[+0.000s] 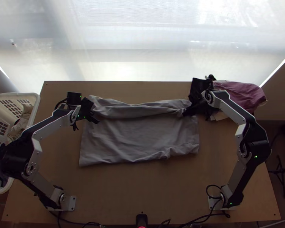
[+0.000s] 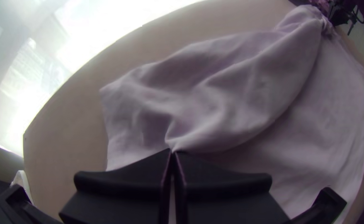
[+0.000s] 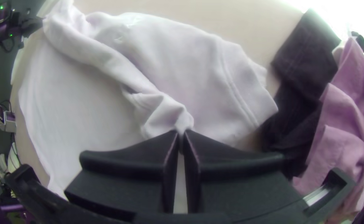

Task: Fold the t-shirt

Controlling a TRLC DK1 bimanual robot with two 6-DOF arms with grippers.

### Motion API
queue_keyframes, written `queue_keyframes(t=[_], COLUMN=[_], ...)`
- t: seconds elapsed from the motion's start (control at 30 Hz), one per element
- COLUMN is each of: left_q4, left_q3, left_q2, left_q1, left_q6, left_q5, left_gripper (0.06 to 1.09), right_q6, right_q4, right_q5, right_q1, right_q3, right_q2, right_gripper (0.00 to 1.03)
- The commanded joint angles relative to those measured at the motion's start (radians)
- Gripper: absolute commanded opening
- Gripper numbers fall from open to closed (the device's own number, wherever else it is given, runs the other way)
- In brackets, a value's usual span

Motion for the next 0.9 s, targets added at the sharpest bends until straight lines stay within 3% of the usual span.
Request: queue_keyframes(t=[0.0, 0.4, 0.43, 0.47, 0.5, 0.53, 0.57, 0.6, 0.67, 0.7, 0.77, 0.87], left_q4=[-0.126, -0.223, -0.223, -0.216, -0.206, -0.195, -0.186, -0.186, -0.187, -0.187, -0.195, -0.212], left_q3=[0.073, 0.045, 0.034, 0.024, 0.008, -0.005, -0.015, -0.013, -0.008, -0.007, -0.001, 0.018], left_q2=[0.122, 0.056, 0.046, 0.032, 0.018, 0.001, -0.011, -0.02, -0.045, -0.062, -0.097, -0.138], left_q1=[-0.014, 0.041, 0.043, 0.041, 0.039, 0.036, 0.035, 0.036, 0.039, 0.039, 0.038, 0.036], left_q6=[0.033, 0.102, 0.106, 0.106, 0.108, 0.108, 0.106, 0.098, 0.08, 0.071, 0.048, 0.042], left_q5=[-0.003, -0.003, -0.004, -0.004, -0.004, -0.004, -0.006, -0.004, -0.004, -0.004, -0.003, -0.003], left_gripper=[0.1, 0.1, 0.11, 0.16, 0.31, 0.64, 0.89, 1.03, 1.04, 1.04, 1.04, 1.04], right_q6=[0.005, 0.006, 0.006, 0.006, 0.008, 0.012, 0.023, 0.029, 0.051, 0.055, 0.055, 0.061], right_q4=[-0.025, -0.14, -0.144, -0.154, -0.161, -0.169, -0.17, -0.174, -0.177, -0.18, -0.197, -0.203], right_q5=[-0.004, -0.003, -0.003, -0.004, -0.004, -0.004, -0.003, -0.003, -0.003, -0.004, -0.004, -0.004], right_q1=[0.037, -0.018, -0.022, -0.024, -0.024, -0.022, -0.021, -0.021, -0.021, -0.021, -0.022, -0.022], right_q3=[-0.006, -0.01, -0.014, -0.014, -0.014, -0.014, -0.013, -0.011, -0.008, -0.008, -0.008, -0.006], right_q2=[0.066, 0.102, 0.102, 0.102, 0.102, 0.099, 0.095, 0.089, 0.068, 0.056, 0.034, -0.001], right_gripper=[0.03, 0.03, 0.1, 0.18, 0.24, 0.32, 0.4, 0.45, 0.56, 0.67, 1.0, 0.99])
